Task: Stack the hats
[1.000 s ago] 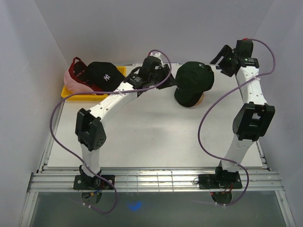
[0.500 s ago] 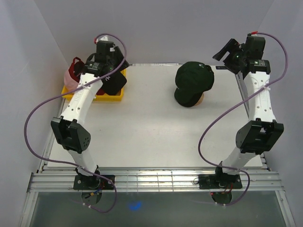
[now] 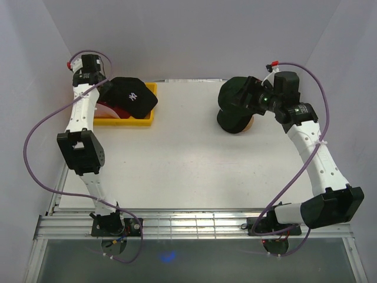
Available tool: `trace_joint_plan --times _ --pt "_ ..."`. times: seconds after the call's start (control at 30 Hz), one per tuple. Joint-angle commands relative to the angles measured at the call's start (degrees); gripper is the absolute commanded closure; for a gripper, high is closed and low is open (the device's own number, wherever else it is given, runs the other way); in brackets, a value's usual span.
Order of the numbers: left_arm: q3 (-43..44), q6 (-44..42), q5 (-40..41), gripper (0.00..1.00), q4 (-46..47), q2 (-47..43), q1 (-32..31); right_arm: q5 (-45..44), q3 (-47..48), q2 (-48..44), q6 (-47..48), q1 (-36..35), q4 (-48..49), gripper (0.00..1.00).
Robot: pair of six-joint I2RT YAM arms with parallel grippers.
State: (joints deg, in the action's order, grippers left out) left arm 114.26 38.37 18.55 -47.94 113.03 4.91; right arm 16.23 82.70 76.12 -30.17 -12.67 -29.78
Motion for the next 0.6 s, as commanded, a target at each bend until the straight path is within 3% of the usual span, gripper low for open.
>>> trace_joint_plan --times 0.0,0.23,0.57 --pt "4.1 0.0 1.3 0.36 -0.5 -0.5 2.2 0.1 -2.4 -1.1 1.7 -0.1 4.0 0.15" --pt "7.8 -3.5 -12.5 0.33 7.8 4.8 2.6 1.4 -3.9 -1.6 2.6 -0.4 4.8 0.16" --pt "12.3 0.2 -17.1 0.30 15.2 13.3 2.3 0.4 1.7 -1.1 4.9 -0.4 1.0 0.16"
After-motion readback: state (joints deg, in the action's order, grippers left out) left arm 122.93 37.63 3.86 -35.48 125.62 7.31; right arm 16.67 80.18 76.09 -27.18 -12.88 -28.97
